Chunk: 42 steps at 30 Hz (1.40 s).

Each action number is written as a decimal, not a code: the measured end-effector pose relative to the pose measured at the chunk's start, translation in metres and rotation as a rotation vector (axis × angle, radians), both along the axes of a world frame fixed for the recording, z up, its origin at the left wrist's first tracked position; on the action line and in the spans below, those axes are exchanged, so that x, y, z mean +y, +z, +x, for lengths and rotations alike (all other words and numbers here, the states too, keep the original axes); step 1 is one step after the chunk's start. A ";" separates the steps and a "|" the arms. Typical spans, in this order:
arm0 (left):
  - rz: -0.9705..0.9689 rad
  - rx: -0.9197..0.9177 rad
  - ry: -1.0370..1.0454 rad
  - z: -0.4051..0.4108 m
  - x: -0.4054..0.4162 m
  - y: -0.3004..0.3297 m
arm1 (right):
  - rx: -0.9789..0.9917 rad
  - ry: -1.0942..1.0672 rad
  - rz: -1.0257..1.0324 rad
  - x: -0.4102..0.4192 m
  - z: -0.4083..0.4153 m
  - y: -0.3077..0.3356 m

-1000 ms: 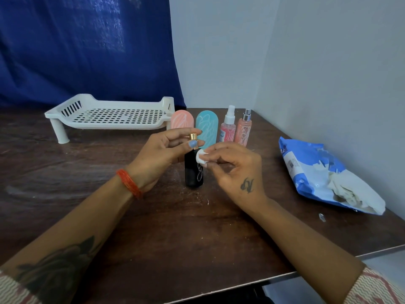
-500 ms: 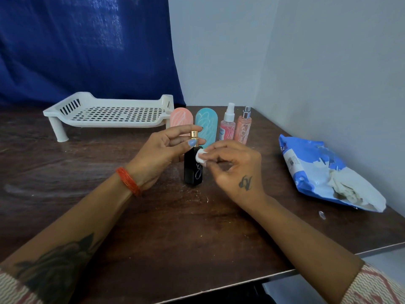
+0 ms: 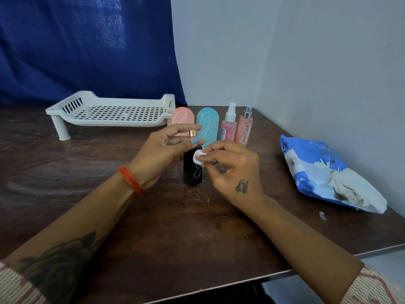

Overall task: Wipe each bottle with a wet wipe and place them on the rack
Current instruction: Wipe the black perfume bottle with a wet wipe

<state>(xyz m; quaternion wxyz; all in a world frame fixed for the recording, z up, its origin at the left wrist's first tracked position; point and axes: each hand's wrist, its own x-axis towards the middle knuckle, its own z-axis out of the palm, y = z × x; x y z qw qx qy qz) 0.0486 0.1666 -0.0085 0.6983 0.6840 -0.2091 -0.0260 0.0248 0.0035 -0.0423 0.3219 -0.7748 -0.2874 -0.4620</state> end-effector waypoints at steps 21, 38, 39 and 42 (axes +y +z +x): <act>-0.042 0.053 0.031 0.001 0.000 0.000 | 0.077 0.012 0.045 0.000 0.001 0.000; -0.013 0.049 0.079 0.004 0.002 0.000 | 0.168 0.084 -0.023 -0.001 -0.002 0.000; -0.007 0.051 0.081 0.004 0.002 0.000 | 0.176 0.070 -0.025 -0.001 -0.002 0.000; -0.005 0.052 0.082 0.005 0.002 -0.001 | 0.179 0.015 0.006 -0.002 -0.001 -0.001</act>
